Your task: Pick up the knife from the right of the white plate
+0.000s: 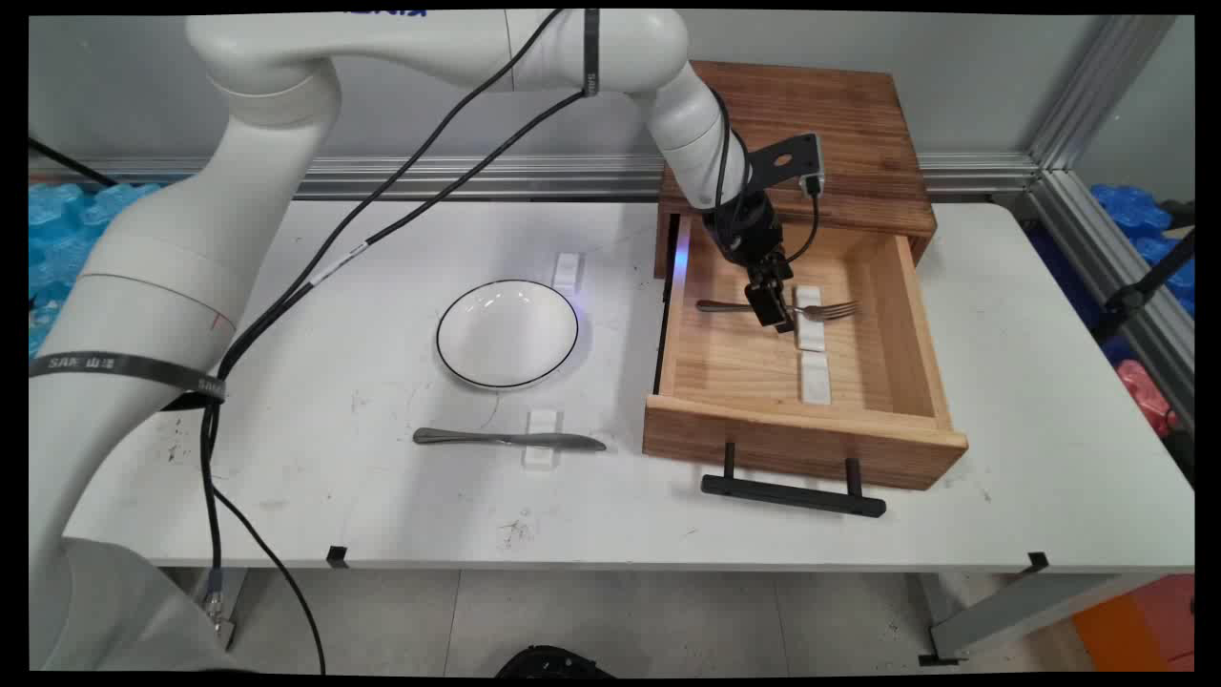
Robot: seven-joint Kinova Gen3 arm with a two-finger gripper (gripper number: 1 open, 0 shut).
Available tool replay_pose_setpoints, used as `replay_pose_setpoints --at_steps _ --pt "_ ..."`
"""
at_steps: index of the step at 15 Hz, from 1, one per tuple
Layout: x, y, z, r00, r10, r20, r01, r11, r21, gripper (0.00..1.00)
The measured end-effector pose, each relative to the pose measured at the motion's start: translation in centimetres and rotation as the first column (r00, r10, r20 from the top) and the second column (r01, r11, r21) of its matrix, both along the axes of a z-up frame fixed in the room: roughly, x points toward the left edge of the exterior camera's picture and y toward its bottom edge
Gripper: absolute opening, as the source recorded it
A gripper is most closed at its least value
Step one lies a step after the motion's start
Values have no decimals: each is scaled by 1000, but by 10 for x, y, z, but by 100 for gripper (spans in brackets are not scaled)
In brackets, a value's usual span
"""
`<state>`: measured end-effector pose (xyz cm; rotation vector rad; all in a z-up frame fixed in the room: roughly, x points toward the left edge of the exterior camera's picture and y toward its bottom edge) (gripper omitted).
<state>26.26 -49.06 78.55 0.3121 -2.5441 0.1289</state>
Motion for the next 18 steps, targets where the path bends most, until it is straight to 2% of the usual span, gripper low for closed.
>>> replay_pose_setpoints --at_steps 6,13,18 --pt "-5 15 15 999 17 -30 -17 1000 19 100" --pt "-8 38 52 996 36 -78 -34 999 33 100" --pt "4 58 81 994 43 -97 -41 999 17 100"
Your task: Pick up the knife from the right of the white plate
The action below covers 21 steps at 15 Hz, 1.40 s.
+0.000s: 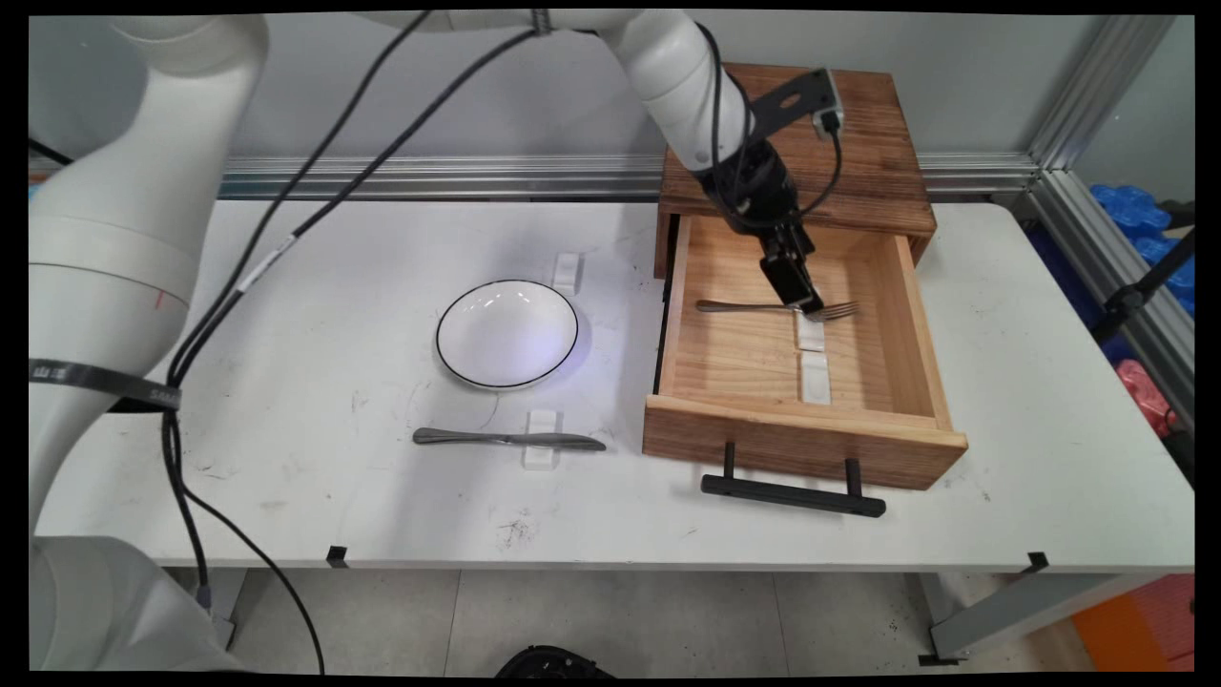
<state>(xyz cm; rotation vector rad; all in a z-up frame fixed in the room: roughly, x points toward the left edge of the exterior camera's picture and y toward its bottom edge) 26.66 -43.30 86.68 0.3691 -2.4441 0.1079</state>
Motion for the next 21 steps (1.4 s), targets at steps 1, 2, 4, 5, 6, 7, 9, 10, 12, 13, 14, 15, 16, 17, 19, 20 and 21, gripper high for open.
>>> replay_pose_setpoints --at_steps 1,2,4,5,6,7,9,10,12,13,14,15,16,17,19,20,21 --pt "5 4 6 1000 4 -1 -4 1000 -10 100" --pt "9 8 9 1000 6 -2 -6 1000 -18 100" --pt "23 22 20 1000 9 -2 -9 999 -41 100" --pt "30 30 24 1000 9 -3 -9 999 -49 100" --pt "37 37 28 1000 9 -2 -9 998 -57 100" --pt "42 43 31 1000 8 -2 -8 998 -62 100" --pt "58 61 39 1000 7 -4 -7 997 -76 100" --pt "68 74 43 1000 8 -5 -8 997 -77 100" --pt "80 89 47 1000 8 -2 -8 998 -67 100" --pt "90 101 49 1000 5 2 -5 998 -56 100" --pt "98 112 51 1000 1 6 0 999 -46 100" --pt "104 119 51 1000 -4 10 4 999 -40 100" --pt "112 128 53 1000 -9 16 10 999 -30 100" --pt "122 139 54 1000 -18 22 18 1000 -20 100" --pt "140 159 56 999 -16 32 15 1000 8 100" --pt "149 169 55 999 -14 38 13 1000 25 100" --pt "158 178 54 999 -12 43 11 999 41 100"
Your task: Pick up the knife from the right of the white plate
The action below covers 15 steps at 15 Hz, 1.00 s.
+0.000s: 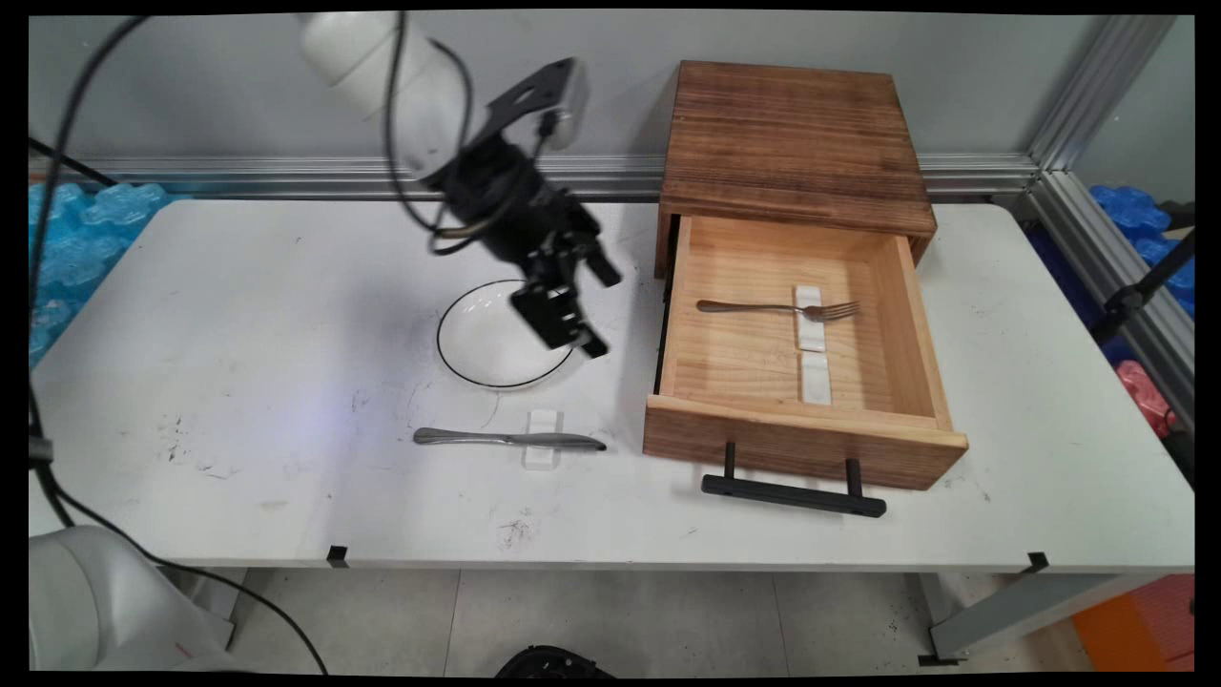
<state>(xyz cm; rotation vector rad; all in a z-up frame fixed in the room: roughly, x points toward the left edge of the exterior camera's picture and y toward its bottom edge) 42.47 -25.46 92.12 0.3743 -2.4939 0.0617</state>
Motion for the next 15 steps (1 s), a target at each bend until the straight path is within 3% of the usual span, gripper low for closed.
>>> replay_pose_setpoints --at_steps 7,15 --pt "49 46 -11 1000 -15 22 14 998 68 100" --pt "81 80 -21 999 -24 32 21 998 66 100"
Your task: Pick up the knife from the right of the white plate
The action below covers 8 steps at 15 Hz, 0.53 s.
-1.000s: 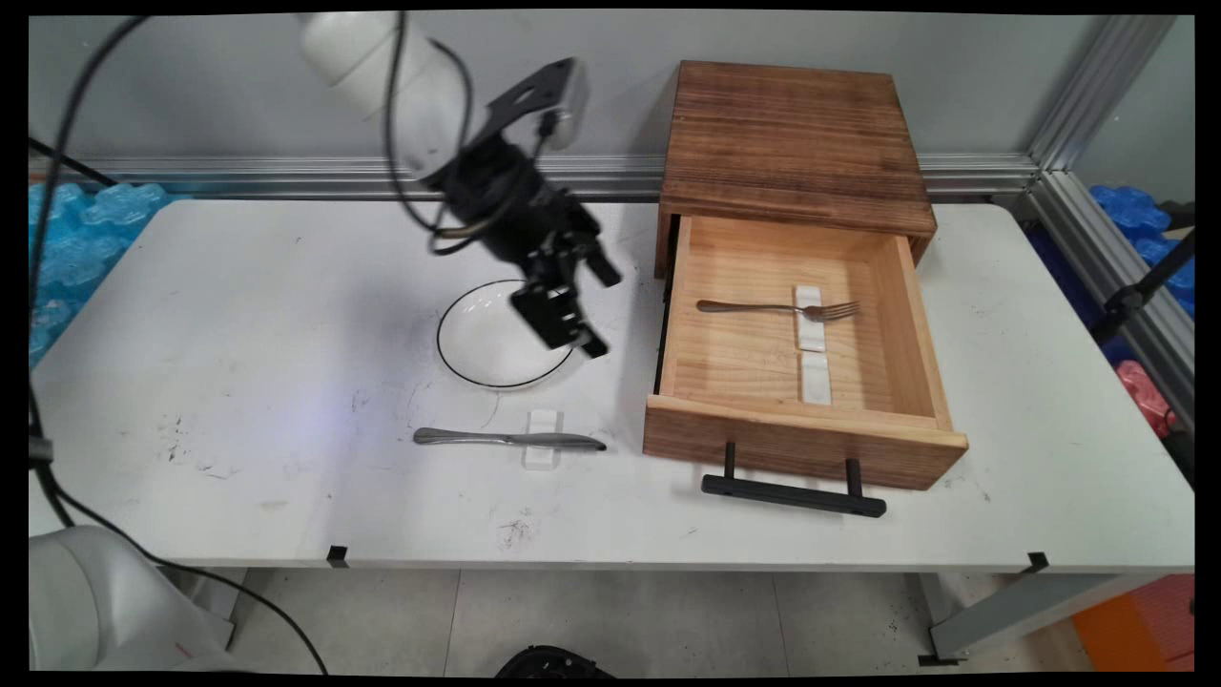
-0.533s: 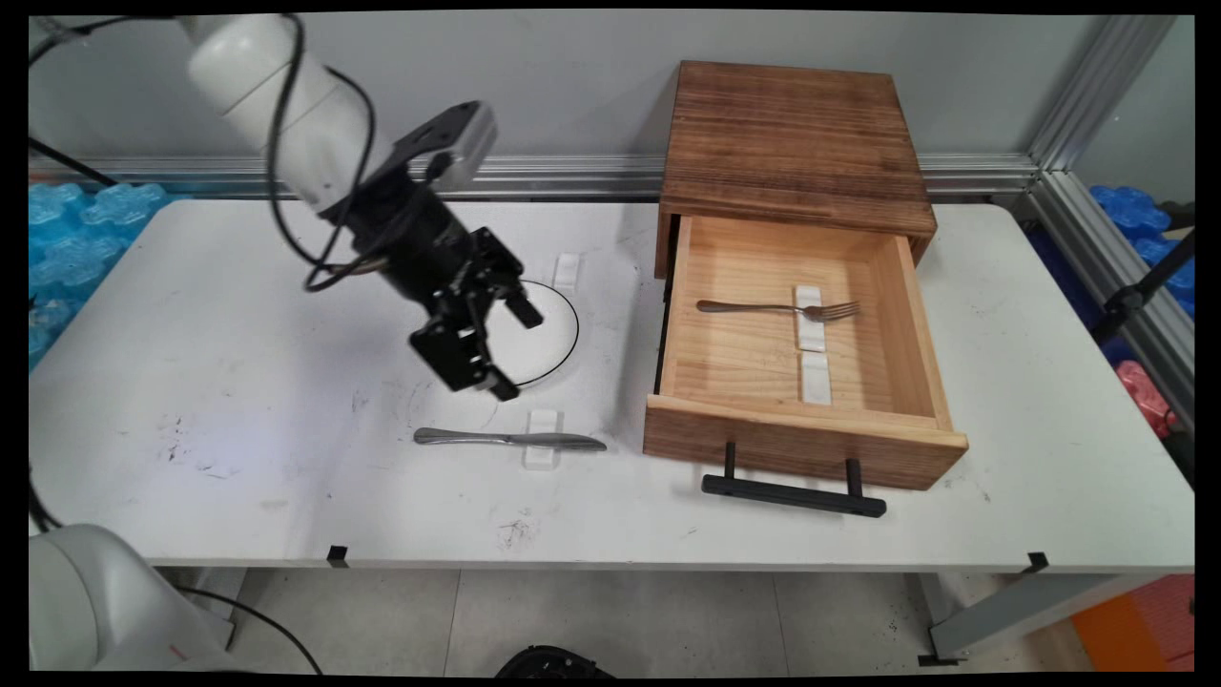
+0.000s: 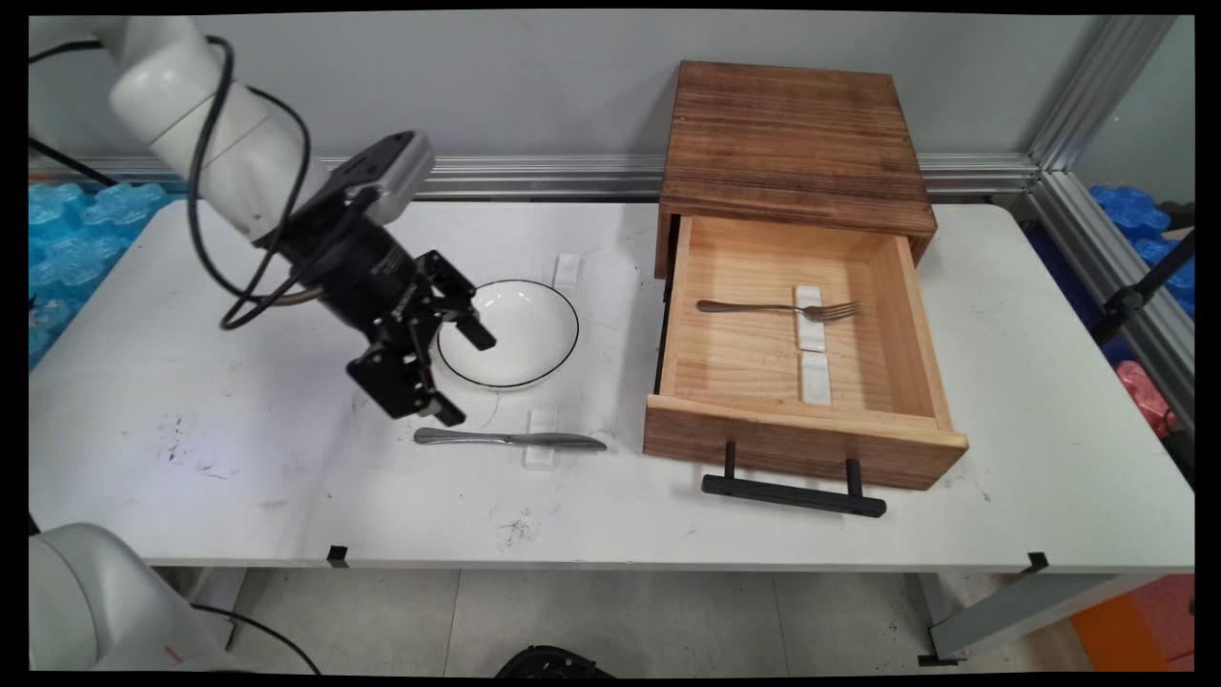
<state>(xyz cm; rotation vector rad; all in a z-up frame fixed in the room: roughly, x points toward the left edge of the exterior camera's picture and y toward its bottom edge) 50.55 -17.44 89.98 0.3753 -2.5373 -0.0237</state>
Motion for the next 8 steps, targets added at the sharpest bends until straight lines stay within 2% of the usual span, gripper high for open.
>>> replay_pose_setpoints --at_steps 8 --pt "25 31 -27 997 50 62 -52 998 33 100"
